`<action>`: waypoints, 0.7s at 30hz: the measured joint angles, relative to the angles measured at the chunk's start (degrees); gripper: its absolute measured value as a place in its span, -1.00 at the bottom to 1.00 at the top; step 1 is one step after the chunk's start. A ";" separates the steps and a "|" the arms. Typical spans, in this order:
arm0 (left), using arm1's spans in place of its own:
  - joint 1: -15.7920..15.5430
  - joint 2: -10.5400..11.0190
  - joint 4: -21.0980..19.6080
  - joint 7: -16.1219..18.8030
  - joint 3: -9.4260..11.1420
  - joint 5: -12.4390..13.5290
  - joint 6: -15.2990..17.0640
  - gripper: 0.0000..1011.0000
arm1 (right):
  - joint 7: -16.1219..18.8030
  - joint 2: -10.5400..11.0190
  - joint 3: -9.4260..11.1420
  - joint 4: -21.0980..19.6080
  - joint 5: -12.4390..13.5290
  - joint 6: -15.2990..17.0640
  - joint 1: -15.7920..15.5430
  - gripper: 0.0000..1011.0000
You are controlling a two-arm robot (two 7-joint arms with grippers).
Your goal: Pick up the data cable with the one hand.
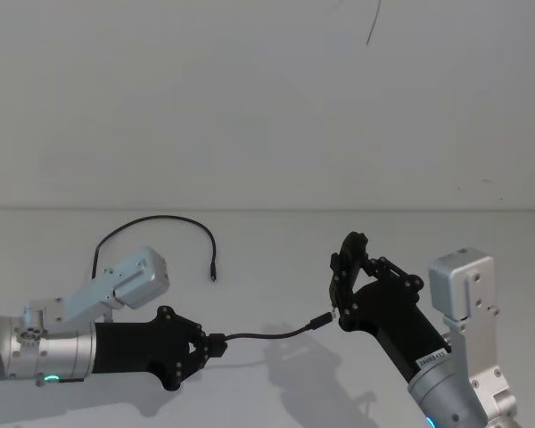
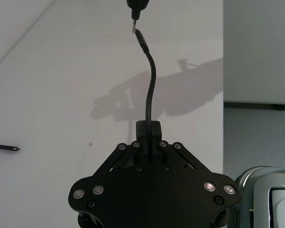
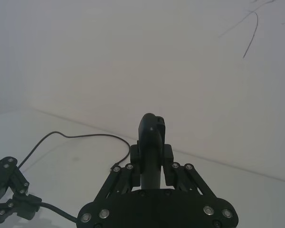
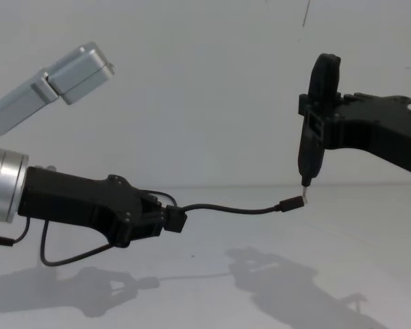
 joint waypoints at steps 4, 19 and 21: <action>0.00 0.00 0.00 0.00 0.00 0.00 0.00 -0.92 | 0.12 -0.02 0.02 0.00 -0.08 0.05 0.02 -0.48; 0.00 0.00 0.00 0.00 0.00 0.00 0.00 -0.92 | 0.27 -0.09 0.08 0.00 -0.20 0.13 0.08 -0.48; 0.00 0.00 0.00 0.00 0.00 0.00 0.00 -0.92 | 0.27 -0.09 0.08 0.00 -0.21 0.13 0.08 -0.48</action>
